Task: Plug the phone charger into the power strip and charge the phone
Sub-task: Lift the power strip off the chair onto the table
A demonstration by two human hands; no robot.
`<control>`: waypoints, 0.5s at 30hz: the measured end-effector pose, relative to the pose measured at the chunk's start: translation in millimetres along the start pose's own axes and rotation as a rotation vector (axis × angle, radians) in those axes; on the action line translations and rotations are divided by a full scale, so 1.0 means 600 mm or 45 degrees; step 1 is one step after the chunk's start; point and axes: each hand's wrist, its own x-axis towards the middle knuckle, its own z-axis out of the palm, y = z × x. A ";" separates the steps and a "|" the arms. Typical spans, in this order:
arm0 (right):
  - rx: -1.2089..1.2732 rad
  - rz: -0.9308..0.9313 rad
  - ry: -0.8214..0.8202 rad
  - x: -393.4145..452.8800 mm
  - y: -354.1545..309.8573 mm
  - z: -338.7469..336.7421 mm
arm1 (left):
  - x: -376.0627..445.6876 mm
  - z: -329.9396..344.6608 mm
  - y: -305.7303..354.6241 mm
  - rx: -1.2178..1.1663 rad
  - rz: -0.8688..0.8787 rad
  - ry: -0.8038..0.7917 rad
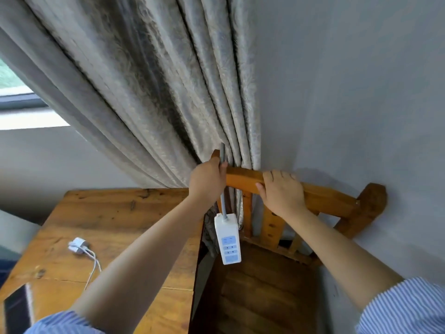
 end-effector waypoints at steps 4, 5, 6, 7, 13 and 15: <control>0.012 0.000 0.022 -0.002 0.006 0.007 | 0.024 -0.033 0.000 -0.045 -0.051 0.035; 0.005 0.000 0.038 -0.002 0.007 0.006 | 0.022 -0.043 -0.003 -0.050 -0.050 0.042; 0.002 0.004 0.063 -0.001 0.005 0.005 | 0.020 -0.053 -0.008 -0.039 -0.049 0.039; -0.003 0.020 0.061 0.000 0.002 0.005 | 0.017 -0.061 -0.014 -0.024 -0.049 0.034; 0.103 0.217 0.044 -0.003 -0.038 0.003 | -0.019 -0.107 -0.065 0.012 -0.067 0.005; 0.203 0.120 0.126 -0.007 -0.063 -0.004 | -0.037 -0.124 -0.080 0.026 -0.034 -0.022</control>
